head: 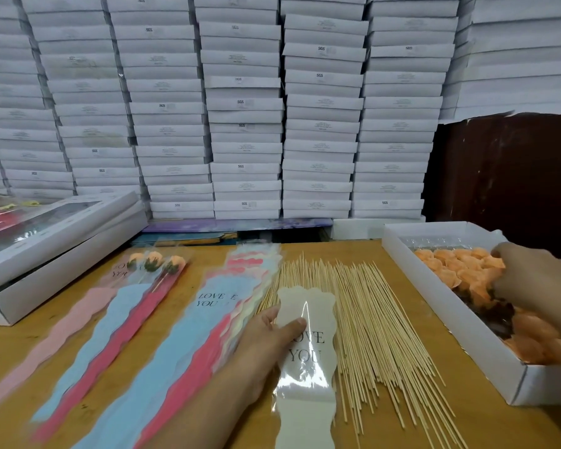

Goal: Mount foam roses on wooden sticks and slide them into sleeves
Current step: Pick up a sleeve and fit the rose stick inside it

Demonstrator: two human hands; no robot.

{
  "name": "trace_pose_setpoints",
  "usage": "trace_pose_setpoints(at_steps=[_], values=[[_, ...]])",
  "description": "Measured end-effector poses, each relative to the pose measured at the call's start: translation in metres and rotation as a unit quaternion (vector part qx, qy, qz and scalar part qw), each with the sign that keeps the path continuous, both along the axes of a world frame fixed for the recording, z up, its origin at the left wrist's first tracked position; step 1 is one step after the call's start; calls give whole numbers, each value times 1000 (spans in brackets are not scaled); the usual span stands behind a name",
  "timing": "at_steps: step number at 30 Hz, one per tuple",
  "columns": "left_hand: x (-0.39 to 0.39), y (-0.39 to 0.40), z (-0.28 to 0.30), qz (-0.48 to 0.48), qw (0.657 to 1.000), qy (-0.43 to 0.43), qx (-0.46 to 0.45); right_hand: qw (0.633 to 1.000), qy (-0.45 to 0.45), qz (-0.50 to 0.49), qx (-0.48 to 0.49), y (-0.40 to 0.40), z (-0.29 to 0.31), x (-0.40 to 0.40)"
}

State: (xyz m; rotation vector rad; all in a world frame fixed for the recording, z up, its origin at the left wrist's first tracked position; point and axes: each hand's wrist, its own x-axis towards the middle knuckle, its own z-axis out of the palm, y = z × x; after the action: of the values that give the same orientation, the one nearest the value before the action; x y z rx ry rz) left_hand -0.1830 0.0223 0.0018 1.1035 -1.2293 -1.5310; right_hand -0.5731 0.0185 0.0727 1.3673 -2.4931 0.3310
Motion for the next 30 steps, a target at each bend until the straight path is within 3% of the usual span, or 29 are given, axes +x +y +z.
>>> trace_pose_setpoints(at_steps=[5,12,19,30], values=[[-1,2,1,21,999,-41,4,999,-13,-7,50,-6,-9,-4],[16,-2,25,107,985,-124,-49,999,-2,-17,33,-10,-34,-23],[55,-24,60,78,965,-251,-9,1000,-17,-10,14,-13,-40,-30],[99,-60,59,82,947,-292,105,995,-92,18,24,9,-23,-7]])
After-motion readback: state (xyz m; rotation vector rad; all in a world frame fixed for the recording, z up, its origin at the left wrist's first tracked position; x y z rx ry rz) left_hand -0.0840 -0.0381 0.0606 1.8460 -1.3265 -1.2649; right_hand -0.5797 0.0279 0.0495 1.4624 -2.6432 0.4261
